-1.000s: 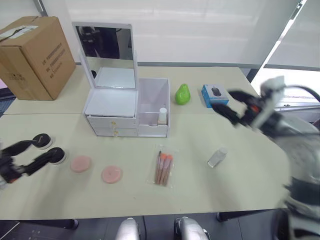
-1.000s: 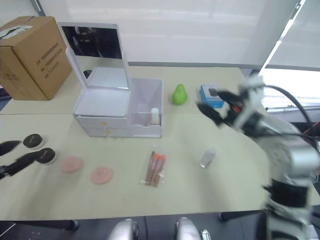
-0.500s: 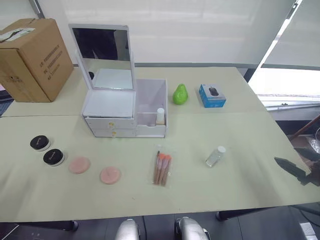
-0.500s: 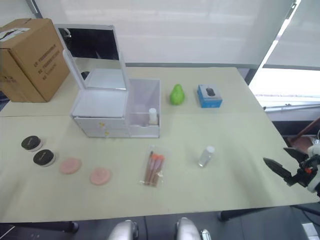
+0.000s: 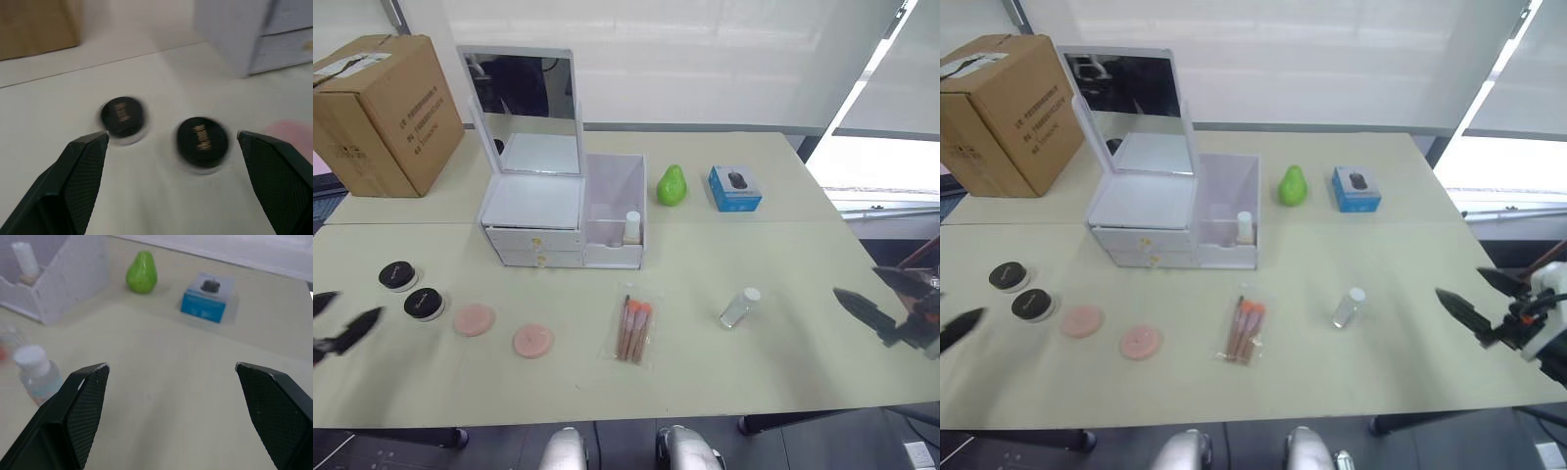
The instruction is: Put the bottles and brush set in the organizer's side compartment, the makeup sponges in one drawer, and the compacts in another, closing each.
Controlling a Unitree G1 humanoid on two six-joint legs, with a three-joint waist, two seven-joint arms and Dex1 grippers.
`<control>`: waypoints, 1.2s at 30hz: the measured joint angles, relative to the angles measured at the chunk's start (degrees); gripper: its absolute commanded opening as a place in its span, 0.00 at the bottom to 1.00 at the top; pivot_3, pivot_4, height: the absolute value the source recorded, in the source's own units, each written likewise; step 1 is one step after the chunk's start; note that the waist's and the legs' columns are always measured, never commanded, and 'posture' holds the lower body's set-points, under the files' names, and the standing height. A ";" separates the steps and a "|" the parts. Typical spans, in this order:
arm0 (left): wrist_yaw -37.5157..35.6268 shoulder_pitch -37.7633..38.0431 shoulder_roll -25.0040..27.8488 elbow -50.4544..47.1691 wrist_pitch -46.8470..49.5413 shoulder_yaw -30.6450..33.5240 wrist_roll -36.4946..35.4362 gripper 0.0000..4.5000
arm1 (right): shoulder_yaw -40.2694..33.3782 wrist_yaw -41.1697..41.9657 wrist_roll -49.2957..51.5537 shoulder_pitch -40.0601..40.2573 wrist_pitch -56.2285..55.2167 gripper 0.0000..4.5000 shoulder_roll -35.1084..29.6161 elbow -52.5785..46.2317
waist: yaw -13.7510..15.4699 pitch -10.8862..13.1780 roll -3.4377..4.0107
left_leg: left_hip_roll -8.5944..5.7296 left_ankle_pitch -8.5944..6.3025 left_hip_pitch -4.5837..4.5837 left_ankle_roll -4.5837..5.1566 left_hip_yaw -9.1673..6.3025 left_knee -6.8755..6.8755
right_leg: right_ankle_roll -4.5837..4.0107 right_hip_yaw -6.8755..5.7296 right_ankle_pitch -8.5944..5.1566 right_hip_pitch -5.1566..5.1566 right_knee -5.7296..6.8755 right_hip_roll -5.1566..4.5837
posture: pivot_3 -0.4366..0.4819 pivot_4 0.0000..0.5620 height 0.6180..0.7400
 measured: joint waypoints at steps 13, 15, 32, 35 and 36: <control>0.46 -2.25 0.01 -35.80 15.63 -15.72 -15.72 1.00 | 13.89 -21.63 4.90 -2.02 12.09 0.99 8.87 -17.20 | -0.09 -0.14 -0.24 | -0.17 0.30 -0.06 0.50 -0.15 0.24 | 0.07 0.58 0.05 0.18 0.02 0.29 | 0.48 0.27 0.94; -0.36 -2.98 0.78 -37.99 16.57 -17.01 -17.27 1.00 | 16.11 -23.17 3.98 -0.22 12.09 0.99 10.38 -18.30 | -0.18 -0.19 -0.17 | -0.18 0.30 -0.03 0.50 -0.15 0.25 | 0.07 0.63 0.05 0.20 0.01 0.32 | 0.48 0.27 0.94; -1.02 -6.67 1.68 -40.21 17.39 -23.78 -18.08 1.00 | 20.83 -26.70 -1.35 2.75 9.57 0.99 15.21 -17.15 | -0.19 -0.25 -0.05 | -0.20 0.31 -0.04 0.52 -0.69 0.41 | 0.06 1.17 0.04 0.20 -0.01 0.94 | 0.48 0.27 0.94; 0.26 -6.95 1.68 -41.10 17.68 -23.81 -18.51 1.00 | 21.44 -26.67 -1.83 2.12 9.14 0.91 15.37 -16.55 | -0.23 -0.26 -0.05 | -0.19 0.31 -0.04 0.52 -0.70 0.42 | 0.06 1.20 0.04 0.21 0.01 0.96 | 0.48 0.27 0.94; 0.87 -6.96 1.68 -41.47 18.07 -23.83 -18.78 1.00 | 21.65 -26.57 -1.85 1.81 8.77 0.87 15.45 -16.36 | -0.22 -0.26 -0.04 | -0.20 0.31 -0.03 0.52 -0.73 0.42 | 0.05 1.20 0.04 0.21 0.01 0.97 | 0.48 0.27 0.94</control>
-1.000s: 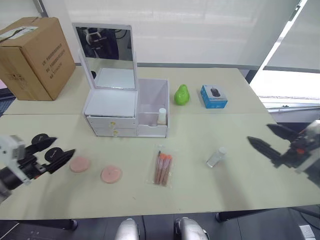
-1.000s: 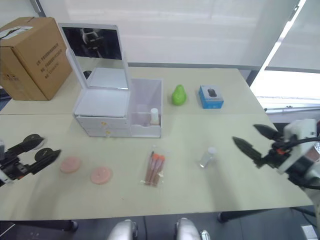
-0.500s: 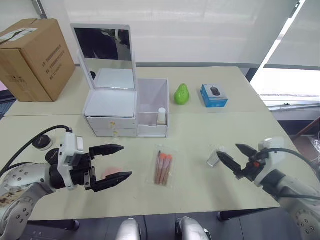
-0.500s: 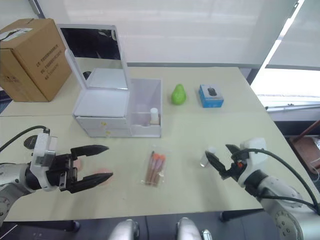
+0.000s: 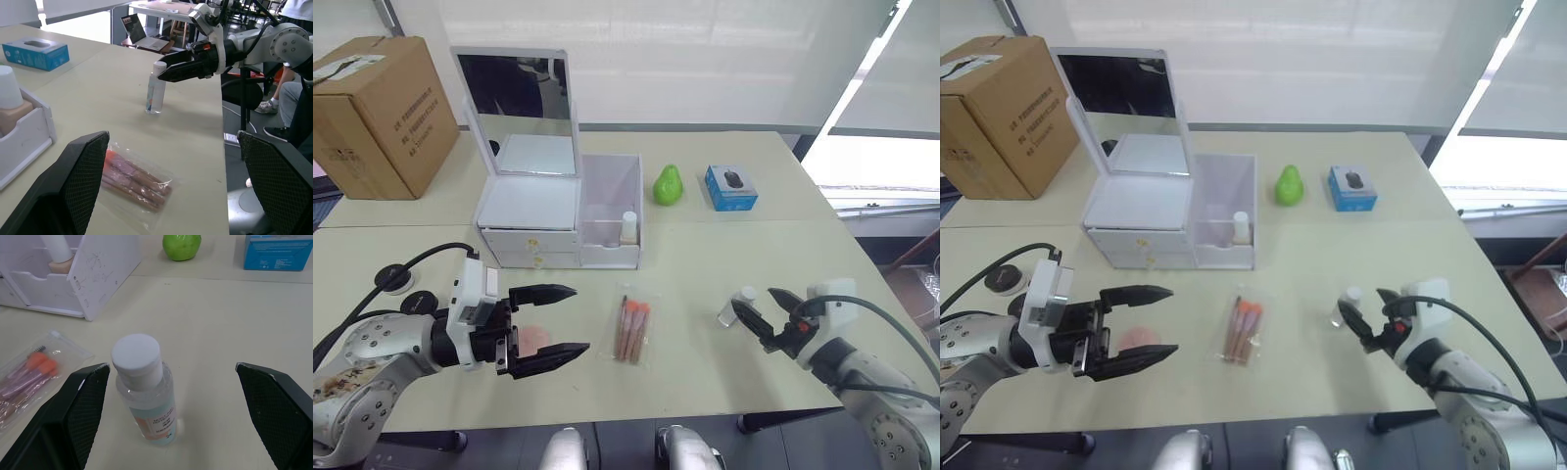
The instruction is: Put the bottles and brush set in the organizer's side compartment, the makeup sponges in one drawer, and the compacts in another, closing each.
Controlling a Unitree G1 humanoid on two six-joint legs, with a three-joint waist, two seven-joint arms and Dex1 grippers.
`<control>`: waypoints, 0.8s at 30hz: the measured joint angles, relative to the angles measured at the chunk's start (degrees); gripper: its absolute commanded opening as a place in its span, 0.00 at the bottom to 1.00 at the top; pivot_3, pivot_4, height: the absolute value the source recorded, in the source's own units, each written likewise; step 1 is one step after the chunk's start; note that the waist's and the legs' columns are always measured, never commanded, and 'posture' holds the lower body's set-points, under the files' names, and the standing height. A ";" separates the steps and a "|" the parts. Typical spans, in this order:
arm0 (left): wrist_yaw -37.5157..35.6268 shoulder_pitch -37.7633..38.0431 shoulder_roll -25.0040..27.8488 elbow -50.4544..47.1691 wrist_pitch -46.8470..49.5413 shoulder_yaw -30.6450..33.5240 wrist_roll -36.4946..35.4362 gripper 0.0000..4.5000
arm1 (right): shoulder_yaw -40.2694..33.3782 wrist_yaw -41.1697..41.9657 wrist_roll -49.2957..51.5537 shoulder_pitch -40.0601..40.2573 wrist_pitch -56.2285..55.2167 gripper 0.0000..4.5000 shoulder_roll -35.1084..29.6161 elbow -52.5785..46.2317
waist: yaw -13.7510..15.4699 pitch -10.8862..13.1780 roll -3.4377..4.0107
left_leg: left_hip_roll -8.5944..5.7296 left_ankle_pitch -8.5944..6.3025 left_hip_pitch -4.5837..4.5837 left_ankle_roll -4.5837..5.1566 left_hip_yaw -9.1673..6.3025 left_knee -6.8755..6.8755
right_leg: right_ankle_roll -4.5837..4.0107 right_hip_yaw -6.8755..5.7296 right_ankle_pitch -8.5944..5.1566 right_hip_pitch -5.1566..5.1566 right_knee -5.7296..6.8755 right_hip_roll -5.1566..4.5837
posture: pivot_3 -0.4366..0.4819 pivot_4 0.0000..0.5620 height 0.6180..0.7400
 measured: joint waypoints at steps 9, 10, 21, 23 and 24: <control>2.55 -0.47 0.00 -1.10 1.87 0.00 -0.94 1.00 | 0.92 1.22 -0.45 -1.05 -1.15 0.20 0.00 0.95 | 0.06 -0.04 -0.02 | -0.01 0.00 0.00 0.00 -0.02 0.00 | 0.00 0.00 0.00 0.03 0.00 0.01 | 0.48 0.27 0.94; 2.73 -0.63 0.00 -1.11 1.95 0.00 -1.10 1.00 | 0.93 1.28 -0.47 -1.05 -1.30 0.20 0.00 1.05 | 0.06 -0.04 -0.03 | -0.01 0.00 0.00 0.00 -0.02 0.01 | 0.00 0.00 0.00 0.04 0.00 0.01 | 0.48 0.27 0.94; 4.38 -0.78 -0.04 -1.23 2.98 -0.05 -2.11 1.00 | 0.77 2.28 1.10 -6.65 -0.39 0.20 -2.18 0.98 | -0.05 -0.02 0.02 | -0.04 0.01 0.01 0.01 -0.04 0.03 | -0.01 0.11 0.01 0.02 0.02 0.07 | 0.48 0.27 0.94; 5.25 -0.43 -0.48 -1.35 2.95 0.02 -1.78 1.00 | 0.78 2.61 3.68 -11.70 1.36 0.20 -3.87 0.81 | -0.07 -0.01 0.04 | -0.05 0.01 0.04 0.02 -0.08 0.03 | -0.02 0.15 0.02 0.03 0.03 0.12 | 0.48 0.27 0.94; 6.00 -0.17 -1.17 -1.42 2.89 0.13 -1.58 1.00 | 0.87 2.76 4.95 -14.57 2.35 0.20 -4.67 0.82 | -0.10 0.00 0.07 | -0.08 0.01 0.05 0.02 -0.11 0.03 | -0.03 0.20 0.02 0.03 0.03 0.14 | 0.48 0.27 0.94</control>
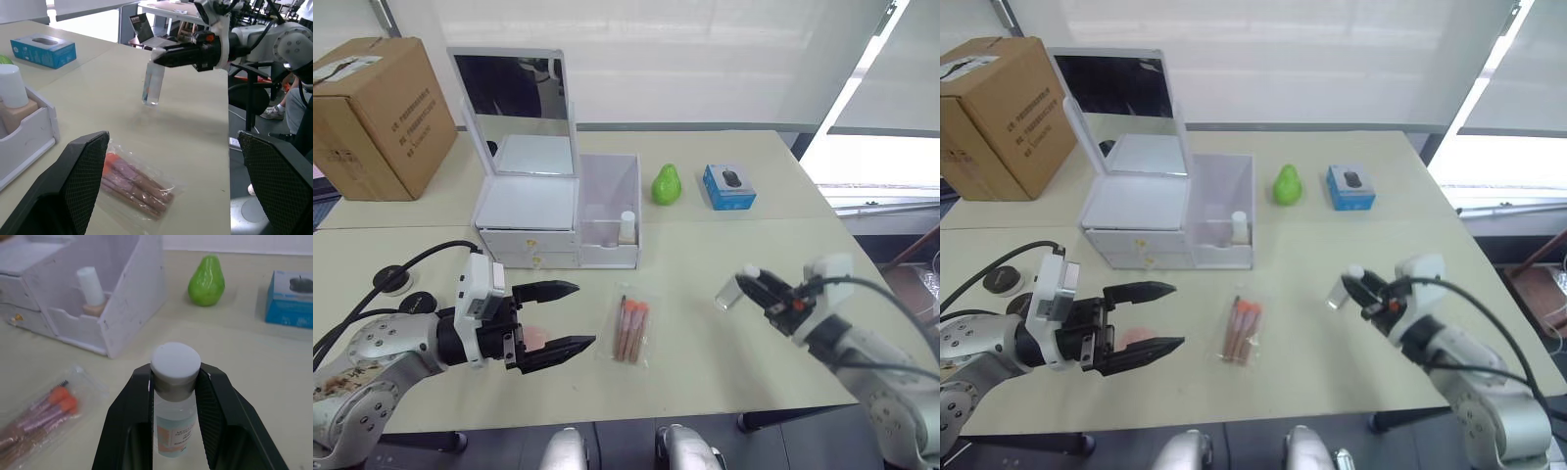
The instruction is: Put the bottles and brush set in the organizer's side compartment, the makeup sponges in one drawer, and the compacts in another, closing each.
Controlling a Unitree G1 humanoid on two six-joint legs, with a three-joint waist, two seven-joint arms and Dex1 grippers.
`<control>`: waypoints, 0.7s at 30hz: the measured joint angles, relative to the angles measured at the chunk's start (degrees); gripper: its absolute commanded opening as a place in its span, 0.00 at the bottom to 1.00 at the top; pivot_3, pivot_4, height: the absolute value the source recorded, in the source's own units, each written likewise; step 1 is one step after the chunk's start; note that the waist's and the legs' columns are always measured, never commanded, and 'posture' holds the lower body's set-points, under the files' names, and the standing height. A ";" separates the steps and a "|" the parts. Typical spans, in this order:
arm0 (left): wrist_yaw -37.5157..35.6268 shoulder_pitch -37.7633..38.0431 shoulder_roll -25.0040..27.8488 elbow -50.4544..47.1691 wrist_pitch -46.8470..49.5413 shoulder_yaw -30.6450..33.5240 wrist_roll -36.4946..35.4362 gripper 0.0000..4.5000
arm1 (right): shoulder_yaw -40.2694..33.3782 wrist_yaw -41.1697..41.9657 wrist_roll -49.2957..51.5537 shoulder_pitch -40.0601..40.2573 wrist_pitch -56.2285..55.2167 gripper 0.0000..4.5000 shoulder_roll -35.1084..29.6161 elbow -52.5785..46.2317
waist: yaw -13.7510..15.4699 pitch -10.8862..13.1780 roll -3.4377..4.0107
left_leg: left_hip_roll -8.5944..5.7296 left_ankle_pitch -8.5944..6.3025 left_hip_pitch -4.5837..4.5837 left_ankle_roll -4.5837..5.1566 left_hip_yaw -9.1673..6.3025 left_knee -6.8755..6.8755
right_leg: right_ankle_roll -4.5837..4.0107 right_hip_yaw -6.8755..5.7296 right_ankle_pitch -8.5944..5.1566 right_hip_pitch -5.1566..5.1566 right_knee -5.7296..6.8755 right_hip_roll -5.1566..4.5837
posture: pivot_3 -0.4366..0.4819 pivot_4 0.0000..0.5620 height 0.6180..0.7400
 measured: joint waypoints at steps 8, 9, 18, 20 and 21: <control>10.14 5.35 -10.62 -0.56 -4.81 0.12 6.89 1.00 | 11.58 -0.85 2.94 -32.22 6.08 0.20 4.27 8.97 | -0.84 -0.06 -0.04 | -0.10 0.02 0.33 0.10 -0.78 0.00 | -0.14 0.88 0.03 0.28 0.01 0.90 | 0.48 0.27 0.94; 11.45 6.76 -11.94 -0.85 -6.23 0.22 8.55 1.00 | 15.21 -0.71 0.81 -36.30 6.09 0.20 6.47 13.21 | -0.98 -0.07 -0.02 | -0.12 0.03 0.26 0.11 -0.81 0.00 | -0.17 0.95 0.05 0.21 0.02 0.92 | 0.48 0.27 0.94; 22.20 5.15 -18.27 -3.79 -10.06 -0.40 15.76 1.00 | 27.73 6.29 -13.30 -52.26 -1.23 0.20 15.40 37.84 | -0.54 -0.09 -0.03 | -0.16 0.07 0.06 0.18 -0.77 0.25 | -0.46 1.08 0.30 0.21 0.14 0.95 | 0.48 0.27 0.94; 23.75 4.38 -18.22 -5.15 -9.44 -0.58 15.72 1.00 | 28.57 7.92 -15.66 -53.61 -3.43 0.20 17.17 41.68 | -0.55 -0.09 -0.03 | -0.16 0.07 0.04 0.18 -0.77 0.32 | -0.45 1.08 0.31 0.22 0.14 0.94 | 0.48 0.27 0.94; 24.35 4.12 -18.17 -5.73 -9.04 -0.63 15.68 1.00 | 29.10 8.48 -16.65 -53.79 -4.38 0.20 17.85 43.09 | -0.56 -0.09 -0.03 | -0.16 0.07 0.04 0.18 -0.77 0.33 | -0.46 1.07 0.31 0.23 0.14 0.94 | 0.48 0.27 0.94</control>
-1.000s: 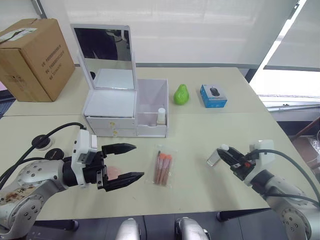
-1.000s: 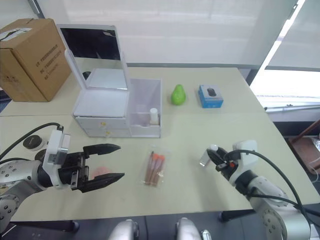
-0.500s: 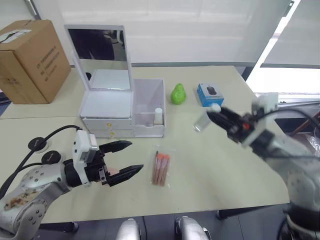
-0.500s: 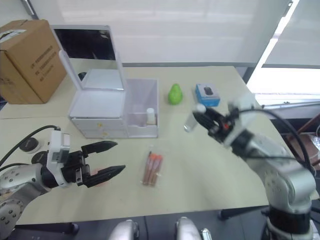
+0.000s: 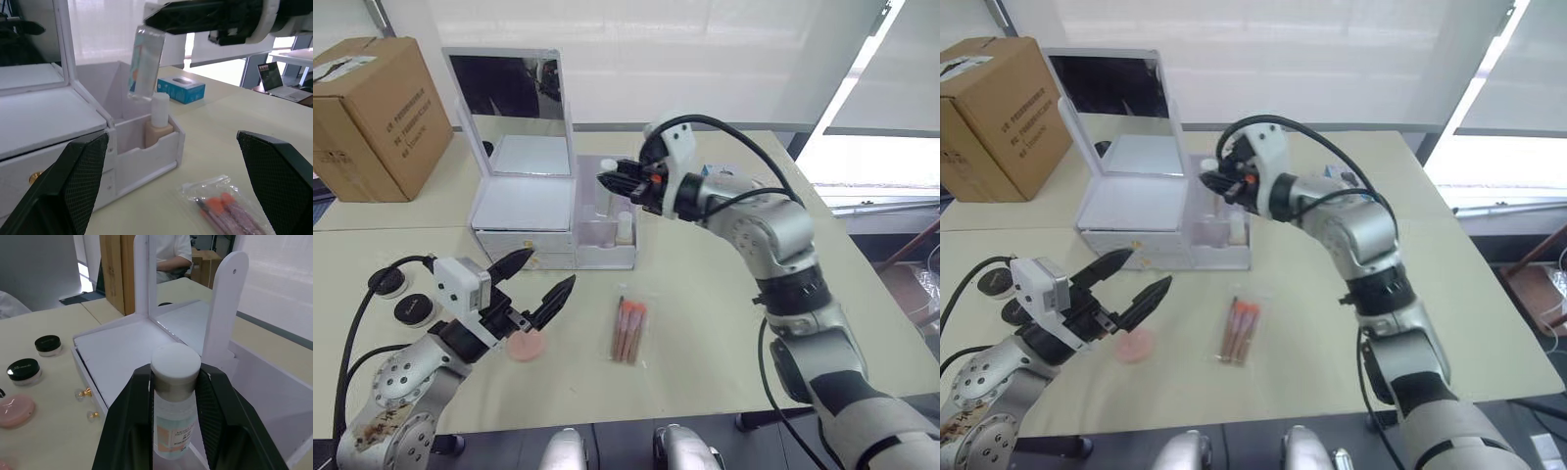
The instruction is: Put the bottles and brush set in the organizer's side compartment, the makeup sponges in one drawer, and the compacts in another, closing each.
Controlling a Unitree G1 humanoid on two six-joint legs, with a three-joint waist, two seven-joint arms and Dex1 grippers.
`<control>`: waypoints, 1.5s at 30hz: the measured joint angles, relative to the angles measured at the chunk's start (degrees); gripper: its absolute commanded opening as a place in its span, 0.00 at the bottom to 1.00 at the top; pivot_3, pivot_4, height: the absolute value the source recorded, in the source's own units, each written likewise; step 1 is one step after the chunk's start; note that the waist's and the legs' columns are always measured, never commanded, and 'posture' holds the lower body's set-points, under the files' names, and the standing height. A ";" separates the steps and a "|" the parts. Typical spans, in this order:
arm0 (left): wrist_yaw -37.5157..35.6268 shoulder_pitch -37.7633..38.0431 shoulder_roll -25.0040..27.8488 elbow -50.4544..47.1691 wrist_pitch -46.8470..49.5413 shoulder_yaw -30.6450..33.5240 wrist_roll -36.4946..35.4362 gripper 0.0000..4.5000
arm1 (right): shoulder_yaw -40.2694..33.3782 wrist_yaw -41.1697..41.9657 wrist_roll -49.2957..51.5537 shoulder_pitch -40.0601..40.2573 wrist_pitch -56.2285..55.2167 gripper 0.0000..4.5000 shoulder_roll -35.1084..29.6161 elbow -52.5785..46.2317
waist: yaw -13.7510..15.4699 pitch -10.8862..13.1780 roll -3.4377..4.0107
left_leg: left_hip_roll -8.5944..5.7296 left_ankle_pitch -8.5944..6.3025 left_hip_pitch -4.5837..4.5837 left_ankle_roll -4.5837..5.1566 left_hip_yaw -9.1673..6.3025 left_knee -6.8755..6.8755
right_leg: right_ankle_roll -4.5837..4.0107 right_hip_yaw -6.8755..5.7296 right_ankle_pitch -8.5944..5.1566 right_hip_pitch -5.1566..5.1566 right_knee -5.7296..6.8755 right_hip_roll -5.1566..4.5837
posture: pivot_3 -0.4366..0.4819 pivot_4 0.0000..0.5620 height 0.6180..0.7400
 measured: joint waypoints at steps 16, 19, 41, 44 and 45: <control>6.87 -5.37 1.51 -3.58 5.22 -0.11 -1.56 1.00 | 4.45 6.67 -15.25 -0.71 -16.26 0.20 8.76 23.30 | -0.70 0.04 0.07 | 0.00 0.00 0.01 -0.01 -0.02 0.09 | 0.11 -0.01 0.03 -0.03 0.22 0.01 | 0.48 0.27 0.94; 7.73 -6.21 1.56 -4.02 5.69 -0.16 -2.23 1.00 | 4.43 6.71 -16.91 -1.98 -18.35 0.20 10.09 27.33 | -0.86 0.05 0.07 | 0.00 0.00 0.02 -0.01 -0.02 0.08 | 0.12 -0.01 0.03 -0.04 0.26 0.02 | 0.48 0.27 0.94; -0.66 2.06 1.66 2.80 -1.95 2.79 -0.94 1.00 | -2.64 8.65 -18.11 -4.00 -16.74 1.00 10.88 22.43 | -0.82 0.21 0.33 | 0.00 -0.01 -0.08 -0.01 -0.01 0.10 | 0.04 0.01 -0.08 -0.30 0.49 0.00 | 0.48 0.27 0.94; -1.67 2.68 1.66 3.71 -2.38 2.79 -0.68 1.00 | -4.30 9.38 -16.21 -4.06 -14.18 1.00 9.65 17.50 | -0.75 0.21 0.32 | -0.01 -0.01 -0.10 -0.01 -0.01 0.11 | 0.11 0.01 -0.15 -0.31 0.50 0.00 | 0.48 0.27 0.94; -1.97 2.95 1.66 3.99 -2.56 2.78 -0.53 1.00 | -4.83 9.64 -15.25 -4.09 -12.98 1.00 8.93 15.42 | -0.74 0.21 0.32 | 0.00 -0.01 -0.10 -0.01 -0.01 0.12 | 0.12 0.01 -0.16 -0.32 0.50 0.00 | 0.48 0.27 0.94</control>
